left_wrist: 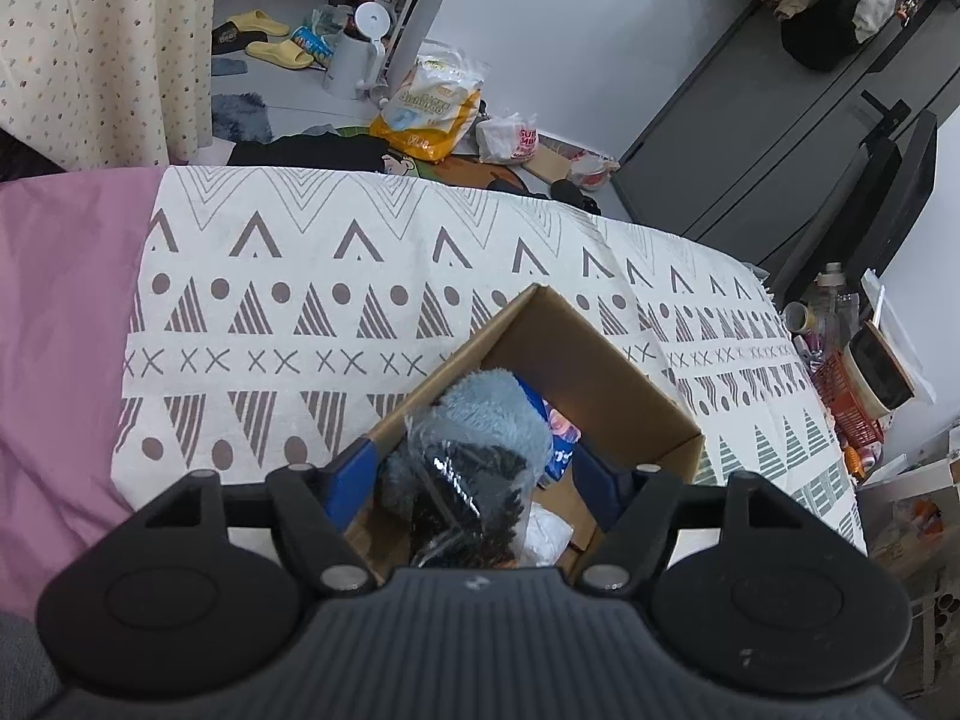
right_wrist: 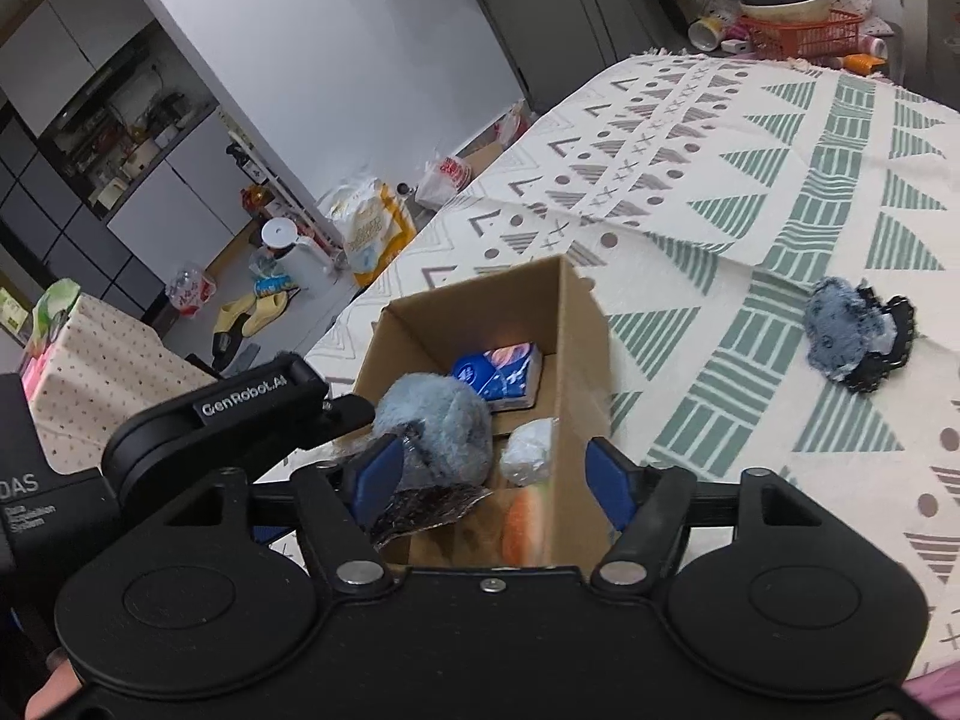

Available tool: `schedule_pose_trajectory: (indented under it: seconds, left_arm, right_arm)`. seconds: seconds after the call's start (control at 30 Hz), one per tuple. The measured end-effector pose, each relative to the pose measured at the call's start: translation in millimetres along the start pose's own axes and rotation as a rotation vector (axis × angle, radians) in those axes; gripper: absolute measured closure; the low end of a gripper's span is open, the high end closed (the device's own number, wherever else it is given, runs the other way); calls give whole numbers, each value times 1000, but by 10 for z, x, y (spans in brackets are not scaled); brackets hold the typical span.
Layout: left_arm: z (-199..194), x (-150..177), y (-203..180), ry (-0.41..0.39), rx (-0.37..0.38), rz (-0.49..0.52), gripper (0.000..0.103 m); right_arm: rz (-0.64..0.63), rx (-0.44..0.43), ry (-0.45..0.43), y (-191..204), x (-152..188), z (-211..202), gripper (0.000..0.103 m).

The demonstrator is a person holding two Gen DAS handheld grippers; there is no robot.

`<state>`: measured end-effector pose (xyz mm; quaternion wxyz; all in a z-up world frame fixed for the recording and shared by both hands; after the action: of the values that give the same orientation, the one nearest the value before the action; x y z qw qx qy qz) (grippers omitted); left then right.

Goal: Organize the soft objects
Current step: 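Move both tools to the blue-grey plush with black trim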

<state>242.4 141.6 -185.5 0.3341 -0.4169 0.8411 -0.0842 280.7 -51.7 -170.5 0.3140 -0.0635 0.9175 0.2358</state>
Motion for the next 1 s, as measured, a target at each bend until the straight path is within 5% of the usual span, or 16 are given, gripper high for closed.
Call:
schedule_pose_trajectory:
  seconds: [0.77,1.0]
  left_arm:
    - [-114,384,-757,-47,64,371,26]
    - [-134,593,-987,-79,82,512,26]
  right_arm:
    - [-41,154,-41,-1067,-329,-508,29]
    - [-35,133,-55,-1371,-345,-523,30]
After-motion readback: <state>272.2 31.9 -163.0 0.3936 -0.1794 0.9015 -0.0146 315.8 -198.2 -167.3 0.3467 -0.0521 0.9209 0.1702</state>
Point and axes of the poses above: each gripper's, at about its wrist camera, not at the fingertips, and z roughly the way its jaws point, y to its left, x to its underside, the point moved 3 cm from there along z, roughly the way its jaws point, and after that the axes turned 1 degree about x, right-handed, at the moved point
